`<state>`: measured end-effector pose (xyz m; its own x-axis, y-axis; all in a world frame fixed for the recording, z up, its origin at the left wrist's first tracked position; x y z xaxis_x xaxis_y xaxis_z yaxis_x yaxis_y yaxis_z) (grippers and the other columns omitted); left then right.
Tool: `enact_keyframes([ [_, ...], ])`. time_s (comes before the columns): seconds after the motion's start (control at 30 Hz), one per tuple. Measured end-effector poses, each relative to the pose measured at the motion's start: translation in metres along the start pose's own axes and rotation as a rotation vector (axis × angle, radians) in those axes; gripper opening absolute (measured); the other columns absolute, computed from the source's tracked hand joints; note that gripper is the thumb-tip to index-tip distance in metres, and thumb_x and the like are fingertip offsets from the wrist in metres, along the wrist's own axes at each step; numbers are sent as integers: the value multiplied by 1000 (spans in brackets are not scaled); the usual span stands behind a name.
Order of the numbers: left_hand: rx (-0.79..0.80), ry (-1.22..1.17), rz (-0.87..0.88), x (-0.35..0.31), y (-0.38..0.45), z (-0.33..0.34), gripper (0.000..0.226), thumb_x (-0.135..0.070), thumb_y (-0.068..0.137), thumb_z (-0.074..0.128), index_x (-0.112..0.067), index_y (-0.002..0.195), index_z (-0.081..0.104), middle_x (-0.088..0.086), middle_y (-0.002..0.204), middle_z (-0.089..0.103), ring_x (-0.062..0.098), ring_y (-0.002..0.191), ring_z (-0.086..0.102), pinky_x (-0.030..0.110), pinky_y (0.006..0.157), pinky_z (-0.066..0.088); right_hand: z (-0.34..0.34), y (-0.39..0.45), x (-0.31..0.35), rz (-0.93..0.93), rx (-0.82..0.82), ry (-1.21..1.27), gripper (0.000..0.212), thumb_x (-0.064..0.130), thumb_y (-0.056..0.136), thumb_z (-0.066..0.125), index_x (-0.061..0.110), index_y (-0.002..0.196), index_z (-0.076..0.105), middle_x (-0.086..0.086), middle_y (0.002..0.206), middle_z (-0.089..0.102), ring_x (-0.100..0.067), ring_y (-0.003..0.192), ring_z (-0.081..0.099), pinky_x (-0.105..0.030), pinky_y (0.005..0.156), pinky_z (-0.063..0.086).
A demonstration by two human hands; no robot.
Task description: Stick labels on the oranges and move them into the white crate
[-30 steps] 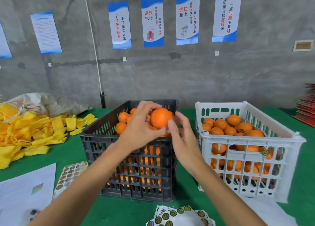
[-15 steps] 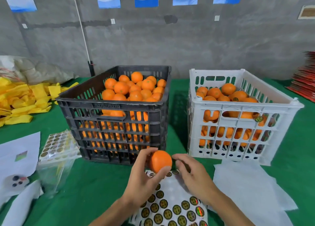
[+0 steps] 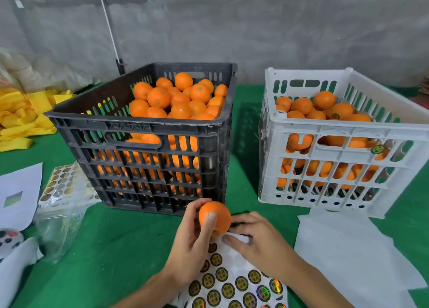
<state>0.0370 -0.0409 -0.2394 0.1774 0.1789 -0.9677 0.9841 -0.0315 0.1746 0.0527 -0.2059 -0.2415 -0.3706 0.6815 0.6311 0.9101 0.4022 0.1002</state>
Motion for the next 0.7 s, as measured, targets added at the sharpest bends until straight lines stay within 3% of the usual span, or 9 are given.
enact_keyframes([
  [0.17,-17,0,-13,2,-1,-1,51,-77,95,44,-41,130,54,-20,118,63,4,108,63,15,85,51,1,0,-11,152,-97,236,11,40,92,72,36,91,83,30,110,66,9,110,51,-17,94,43],
  [0.27,-7,17,-27,4,-1,0,48,-78,95,38,-41,122,53,-19,107,63,4,97,62,15,80,49,1,3,-17,229,-137,354,18,26,88,74,32,72,81,26,101,71,7,99,62,-16,89,46],
  [0.37,8,11,-48,8,1,3,46,-74,94,38,-37,115,55,-13,99,62,5,85,58,24,75,50,1,6,-20,290,-164,405,24,19,84,74,29,63,79,20,93,73,3,87,67,-22,81,52],
  [0.5,16,34,-33,7,1,4,46,-71,94,38,-33,112,57,-12,99,62,5,85,58,17,74,46,-1,6,-16,284,-184,321,19,21,84,76,29,67,80,18,93,72,2,87,66,-27,86,54],
  [0.6,-3,11,-69,9,2,1,42,-67,92,39,-33,108,58,-12,99,63,7,87,59,24,75,47,-1,4,-9,198,-188,215,10,34,86,76,30,78,80,19,98,69,0,93,64,-32,90,52],
  [0.7,-28,-43,-114,12,4,-1,43,-68,90,39,-32,104,58,-16,88,61,6,82,58,26,70,49,0,1,-3,136,-148,138,33,59,80,77,30,93,81,21,102,65,-2,98,61,-31,90,50],
])
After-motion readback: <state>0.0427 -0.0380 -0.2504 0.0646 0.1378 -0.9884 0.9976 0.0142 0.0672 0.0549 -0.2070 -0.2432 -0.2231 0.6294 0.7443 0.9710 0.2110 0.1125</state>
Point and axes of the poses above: each hand's wrist, its own y-axis towards the middle knuckle, its own z-axis out of the palm, x = y × z, the point moved 8 cm from there along y, towards the middle knuckle
